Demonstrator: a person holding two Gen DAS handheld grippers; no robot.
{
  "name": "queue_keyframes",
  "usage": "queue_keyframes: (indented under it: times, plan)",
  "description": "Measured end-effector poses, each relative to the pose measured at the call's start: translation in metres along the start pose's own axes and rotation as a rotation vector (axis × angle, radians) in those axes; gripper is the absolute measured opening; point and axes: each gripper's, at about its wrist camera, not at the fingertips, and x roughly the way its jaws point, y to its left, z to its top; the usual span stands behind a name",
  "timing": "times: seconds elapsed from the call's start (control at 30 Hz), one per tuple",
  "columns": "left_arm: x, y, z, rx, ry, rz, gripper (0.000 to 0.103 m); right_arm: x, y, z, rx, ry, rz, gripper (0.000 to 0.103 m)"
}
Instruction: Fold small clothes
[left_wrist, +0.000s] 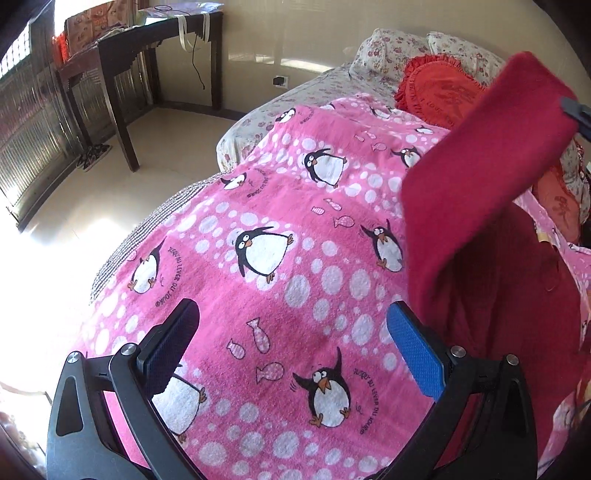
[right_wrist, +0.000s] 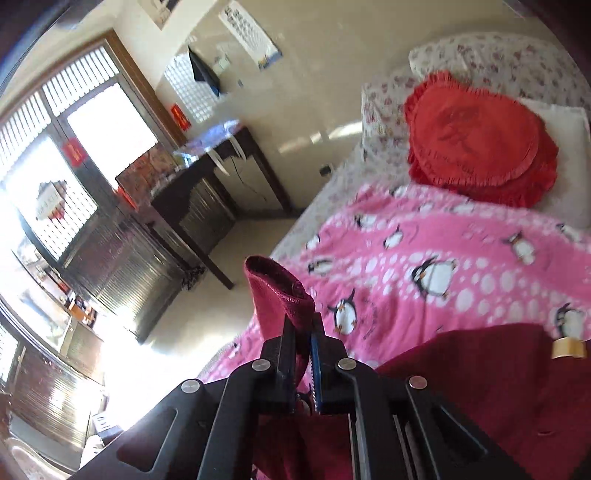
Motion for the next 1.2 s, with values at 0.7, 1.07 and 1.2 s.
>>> queue_keyframes:
  times: [0.7,1.07,1.2]
  plan:
    - [0.003,-0.117,-0.034,0.268,0.037,-0.053,0.102,-0.185,-0.216,-0.125,0.286,0.048,-0.743,0.021]
    - [0.055,-0.095,-0.061,0.228,0.153,0.007,0.102,-0.026,-0.061,-0.065,-0.176,0.141,-0.173,0.064]
    - [0.054,-0.093,-0.064,0.247,0.129,0.008,0.102,0.064,-0.048,-0.071,-0.247,0.282,-0.158,0.055]
